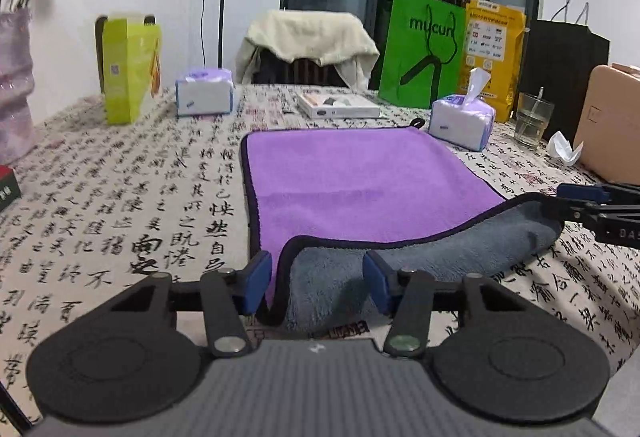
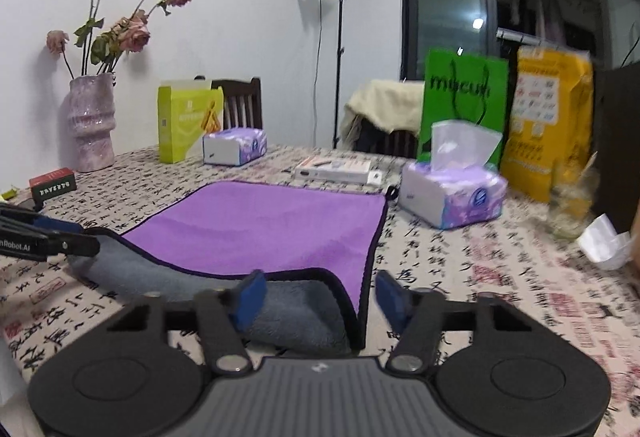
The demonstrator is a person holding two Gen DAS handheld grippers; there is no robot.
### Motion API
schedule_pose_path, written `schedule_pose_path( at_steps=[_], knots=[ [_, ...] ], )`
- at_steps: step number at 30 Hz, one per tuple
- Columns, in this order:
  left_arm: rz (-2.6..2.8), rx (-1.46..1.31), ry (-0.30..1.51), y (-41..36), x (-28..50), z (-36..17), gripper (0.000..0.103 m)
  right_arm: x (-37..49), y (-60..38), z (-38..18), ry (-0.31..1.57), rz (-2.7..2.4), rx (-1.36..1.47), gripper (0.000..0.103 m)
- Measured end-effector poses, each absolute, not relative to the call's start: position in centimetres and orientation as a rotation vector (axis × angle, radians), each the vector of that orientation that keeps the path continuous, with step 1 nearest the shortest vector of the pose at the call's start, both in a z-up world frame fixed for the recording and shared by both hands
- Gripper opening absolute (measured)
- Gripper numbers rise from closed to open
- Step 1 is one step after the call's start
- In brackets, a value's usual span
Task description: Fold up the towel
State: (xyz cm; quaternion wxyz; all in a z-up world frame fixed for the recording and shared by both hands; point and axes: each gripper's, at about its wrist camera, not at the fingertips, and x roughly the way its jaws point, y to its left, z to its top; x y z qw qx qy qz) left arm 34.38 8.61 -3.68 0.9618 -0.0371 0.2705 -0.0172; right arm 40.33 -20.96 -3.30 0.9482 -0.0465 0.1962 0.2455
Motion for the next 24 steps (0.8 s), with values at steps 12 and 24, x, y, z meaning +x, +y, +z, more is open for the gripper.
schedule_pose_path(
  at_steps=[12,24],
  knots=[
    [0.001,-0.12,0.649,8.3,36.8,-4.0,0.009,46.6,-22.1,-4.2,0.614,0.678,-0.05,0.014],
    [0.048,-0.066,0.602,7.7,37.7,-2.1,0.006,47.7,-22.0,-3.2,0.588,0.731,-0.08,0.005]
  ],
)
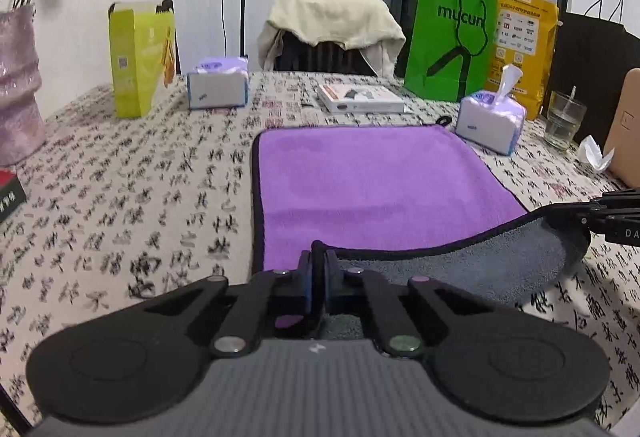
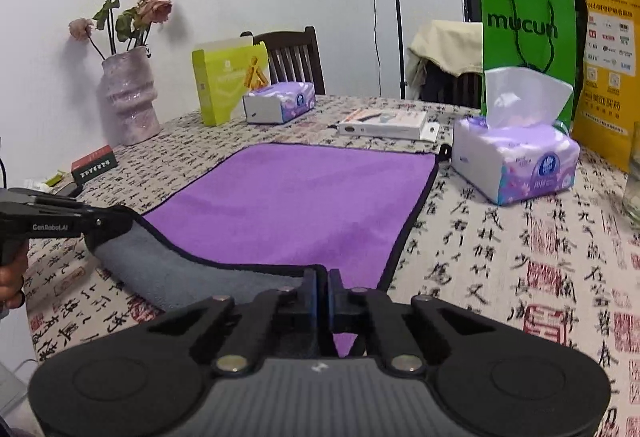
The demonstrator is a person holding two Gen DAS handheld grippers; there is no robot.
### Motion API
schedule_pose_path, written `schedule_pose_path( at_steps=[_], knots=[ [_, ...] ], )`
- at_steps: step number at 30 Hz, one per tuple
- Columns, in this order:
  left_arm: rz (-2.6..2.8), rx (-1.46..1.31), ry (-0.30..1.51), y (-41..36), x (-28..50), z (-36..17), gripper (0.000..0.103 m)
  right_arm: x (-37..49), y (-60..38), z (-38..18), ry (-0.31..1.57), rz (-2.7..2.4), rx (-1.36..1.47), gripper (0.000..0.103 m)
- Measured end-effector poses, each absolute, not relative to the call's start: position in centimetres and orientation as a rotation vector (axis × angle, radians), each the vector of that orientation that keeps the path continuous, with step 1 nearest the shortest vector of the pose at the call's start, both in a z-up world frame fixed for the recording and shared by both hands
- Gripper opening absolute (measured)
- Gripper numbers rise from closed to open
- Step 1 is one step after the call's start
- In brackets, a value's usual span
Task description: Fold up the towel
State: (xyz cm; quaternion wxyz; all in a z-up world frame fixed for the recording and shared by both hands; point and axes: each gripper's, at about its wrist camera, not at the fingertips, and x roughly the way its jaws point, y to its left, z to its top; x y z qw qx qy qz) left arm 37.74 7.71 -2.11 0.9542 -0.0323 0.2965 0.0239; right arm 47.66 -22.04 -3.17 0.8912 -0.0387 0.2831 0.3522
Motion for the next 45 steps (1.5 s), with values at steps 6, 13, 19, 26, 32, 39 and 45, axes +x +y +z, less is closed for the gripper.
schedule_pose_path(
  at_steps=[6,13,19,26,32,39,45],
  knots=[
    [0.046,-0.035,0.57,7.9,38.9,-0.9,0.006,48.7,-22.0,-2.8,0.567,0.718,-0.083,0.005],
    [0.04,-0.007,0.513,8.4,41.3,0.3,0.006,50.7,-21.5,-2.2,0.54,0.706,-0.098,0.005],
    [0.036,-0.008,0.505,9.2,43.9,0.3,0.006,53.1,-20.6,-1.9,0.524,0.703,-0.104,0.005],
    [0.039,-0.031,0.525,10.4,47.1,0.0,0.006,56.6,-19.8,-2.1,0.539,0.692,-0.081,0.005],
    [0.041,-0.032,0.53,11.0,50.2,-0.1,0.006,59.6,-18.8,-2.7,0.55,0.671,-0.083,0.005],
    [0.045,-0.041,0.54,11.6,53.4,-0.5,0.006,62.5,-18.2,-3.0,0.558,0.645,-0.056,0.005],
    [0.056,-0.068,0.556,12.7,55.8,-0.9,0.006,64.9,-17.1,-3.1,0.549,0.626,-0.06,0.005]
  ],
)
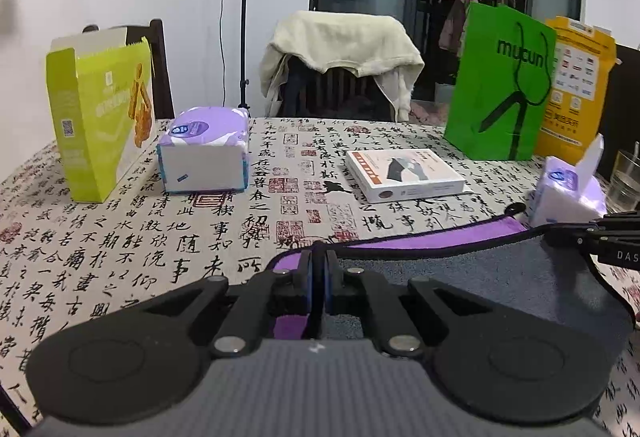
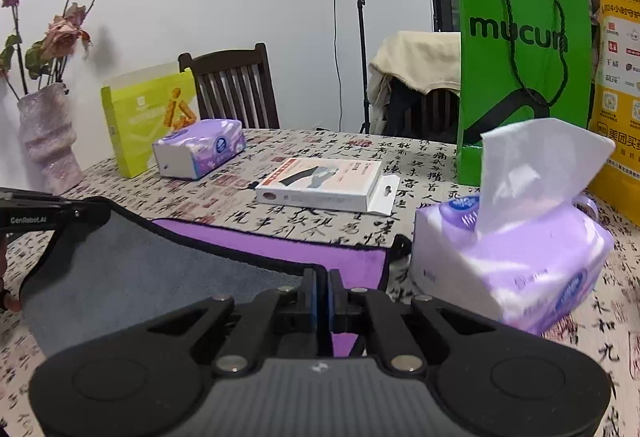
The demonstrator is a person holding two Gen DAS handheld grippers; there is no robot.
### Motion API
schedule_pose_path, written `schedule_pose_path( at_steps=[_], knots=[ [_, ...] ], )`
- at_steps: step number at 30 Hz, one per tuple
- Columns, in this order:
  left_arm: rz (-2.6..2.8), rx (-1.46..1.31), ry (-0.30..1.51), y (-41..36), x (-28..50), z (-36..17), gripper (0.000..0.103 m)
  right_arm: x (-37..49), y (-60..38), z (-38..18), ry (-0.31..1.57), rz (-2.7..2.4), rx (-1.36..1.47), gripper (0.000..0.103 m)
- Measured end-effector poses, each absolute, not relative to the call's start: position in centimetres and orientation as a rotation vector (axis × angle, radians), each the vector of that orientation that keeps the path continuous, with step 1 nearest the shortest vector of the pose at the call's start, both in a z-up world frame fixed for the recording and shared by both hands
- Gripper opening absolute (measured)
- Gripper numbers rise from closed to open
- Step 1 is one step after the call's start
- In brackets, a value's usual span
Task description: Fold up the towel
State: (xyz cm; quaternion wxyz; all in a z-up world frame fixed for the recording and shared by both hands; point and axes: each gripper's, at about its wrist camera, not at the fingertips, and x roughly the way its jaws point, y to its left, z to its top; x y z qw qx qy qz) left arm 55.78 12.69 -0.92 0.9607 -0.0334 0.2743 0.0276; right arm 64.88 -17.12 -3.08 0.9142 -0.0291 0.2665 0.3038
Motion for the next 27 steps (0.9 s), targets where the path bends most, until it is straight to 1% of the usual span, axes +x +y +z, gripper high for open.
schedule_pose_path(
  at_steps=[18,21,22,23,24,25,26,27],
  knots=[
    [0.085,-0.113,0.653,14.7,61.6,-2.0,0.006,70.1,-14.3,-4.1,0.564,0.582,-0.101,0.005],
    [0.083,-0.11,0.679,14.8,62.3,-2.2,0.008,70.9,-13.9,-4.2,0.576,0.577,-0.102,0.005],
    [0.082,-0.107,0.681,14.8,62.4,-2.3,0.008,71.1,-13.8,-4.3,0.579,0.573,-0.107,0.007],
    [0.082,-0.102,0.688,14.8,62.5,-2.4,0.012,71.1,-13.6,-4.4,0.578,0.564,-0.11,0.009],
    [0.085,-0.103,0.691,14.9,62.5,-2.4,0.022,71.2,-13.6,-4.5,0.576,0.554,-0.112,0.012],
    [0.081,-0.109,0.687,15.0,62.4,-2.4,0.03,71.3,-13.6,-4.5,0.577,0.546,-0.114,0.013],
    [0.081,-0.116,0.681,15.1,62.2,-2.3,0.05,71.4,-13.6,-4.5,0.581,0.545,-0.109,0.015],
    [0.087,-0.12,0.672,15.1,62.1,-2.2,0.066,71.3,-13.8,-4.4,0.583,0.554,-0.099,0.018]
  ],
)
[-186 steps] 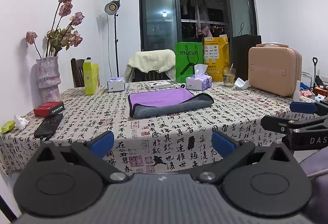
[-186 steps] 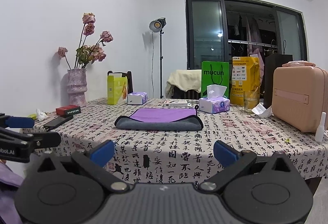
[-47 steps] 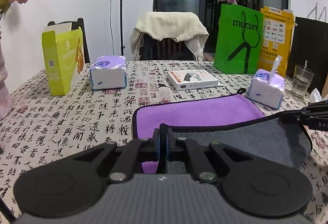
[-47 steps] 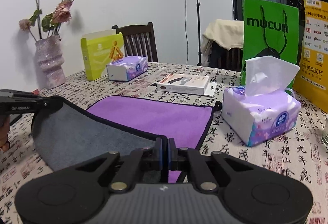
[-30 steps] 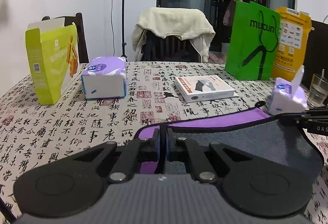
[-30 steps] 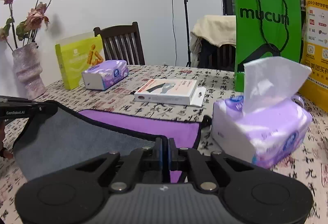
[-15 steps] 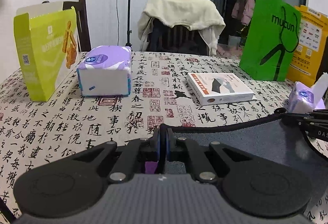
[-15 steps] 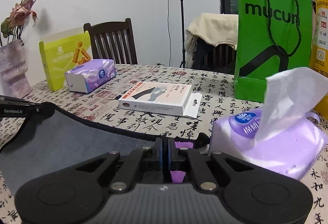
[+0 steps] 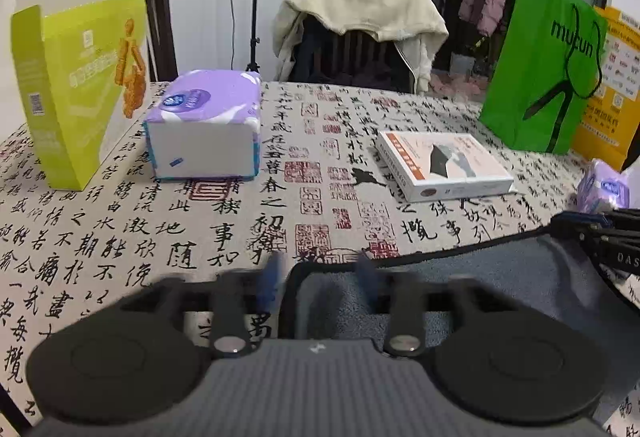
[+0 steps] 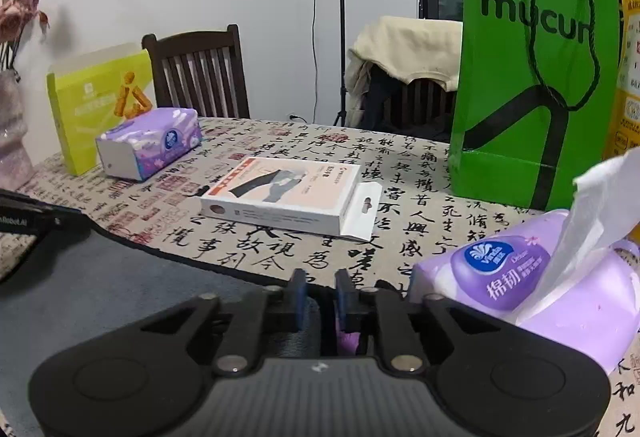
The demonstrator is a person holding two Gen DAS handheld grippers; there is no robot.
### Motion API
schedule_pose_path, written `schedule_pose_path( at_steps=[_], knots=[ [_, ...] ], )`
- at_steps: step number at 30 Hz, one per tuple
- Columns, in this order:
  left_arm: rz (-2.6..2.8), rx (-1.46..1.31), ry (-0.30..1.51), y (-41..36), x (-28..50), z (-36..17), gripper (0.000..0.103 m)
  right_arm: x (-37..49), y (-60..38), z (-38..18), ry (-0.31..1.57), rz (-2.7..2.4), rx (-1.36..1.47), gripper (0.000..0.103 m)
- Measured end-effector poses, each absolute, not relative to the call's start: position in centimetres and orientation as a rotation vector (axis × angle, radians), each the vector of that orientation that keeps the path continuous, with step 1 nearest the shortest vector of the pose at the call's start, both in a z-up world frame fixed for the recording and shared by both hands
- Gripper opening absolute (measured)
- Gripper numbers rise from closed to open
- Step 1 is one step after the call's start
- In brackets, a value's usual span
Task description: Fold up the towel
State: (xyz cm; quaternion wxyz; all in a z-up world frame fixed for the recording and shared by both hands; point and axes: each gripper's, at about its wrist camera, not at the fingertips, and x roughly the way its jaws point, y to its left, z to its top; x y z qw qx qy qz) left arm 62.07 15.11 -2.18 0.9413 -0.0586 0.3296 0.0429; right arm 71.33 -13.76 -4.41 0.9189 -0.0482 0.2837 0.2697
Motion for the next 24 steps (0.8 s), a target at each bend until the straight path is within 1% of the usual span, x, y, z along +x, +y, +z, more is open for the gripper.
schedule_pose_path(
  at_steps=[1,2,3,5,6,7,8,9,14,18,19,21,24],
  knots=[
    [0.095,-0.114,0.66,15.1,61.8,-2.0,0.073,71.2,-13.8,-4.3,0.585,0.561,-0.094,0.022],
    [0.106,-0.107,0.648,15.0,61.6,-1.8,0.081,71.1,-13.9,-4.1,0.583,0.565,-0.092,0.03],
    [0.118,-0.1,0.634,14.9,61.3,-1.6,0.085,70.8,-13.9,-3.9,0.578,0.574,-0.09,0.035],
    [0.133,-0.091,0.619,14.7,60.8,-1.1,0.09,70.3,-13.9,-3.4,0.568,0.598,-0.085,0.057],
    [0.137,-0.089,0.612,14.7,60.5,-0.9,0.093,69.9,-13.9,-3.2,0.562,0.602,-0.085,0.064],
    [0.136,-0.086,0.607,14.6,60.2,-0.8,0.094,69.4,-13.8,-2.9,0.553,0.597,-0.089,0.074],
    [0.133,-0.079,0.606,14.5,59.8,-0.6,0.095,69.0,-13.8,-2.6,0.541,0.59,-0.092,0.079],
    [0.132,-0.071,0.604,14.4,59.4,-0.5,0.098,68.4,-13.9,-2.2,0.527,0.591,-0.095,0.079],
    [0.134,-0.072,0.578,13.9,57.2,0.0,0.103,66.3,-14.6,-0.9,0.499,0.612,-0.088,0.084],
    [0.145,-0.062,0.562,13.3,55.5,0.8,0.103,64.3,-15.0,0.1,0.465,0.594,-0.108,0.087],
    [0.145,-0.061,0.557,13.1,55.0,1.1,0.103,63.7,-15.0,0.3,0.454,0.586,-0.123,0.091],
    [0.142,-0.063,0.546,12.9,54.2,1.5,0.103,62.6,-15.1,0.6,0.436,0.566,-0.143,0.095],
    [0.137,-0.07,0.539,12.5,52.9,2.0,0.103,61.0,-15.4,1.0,0.415,0.55,-0.152,0.095]
  ],
)
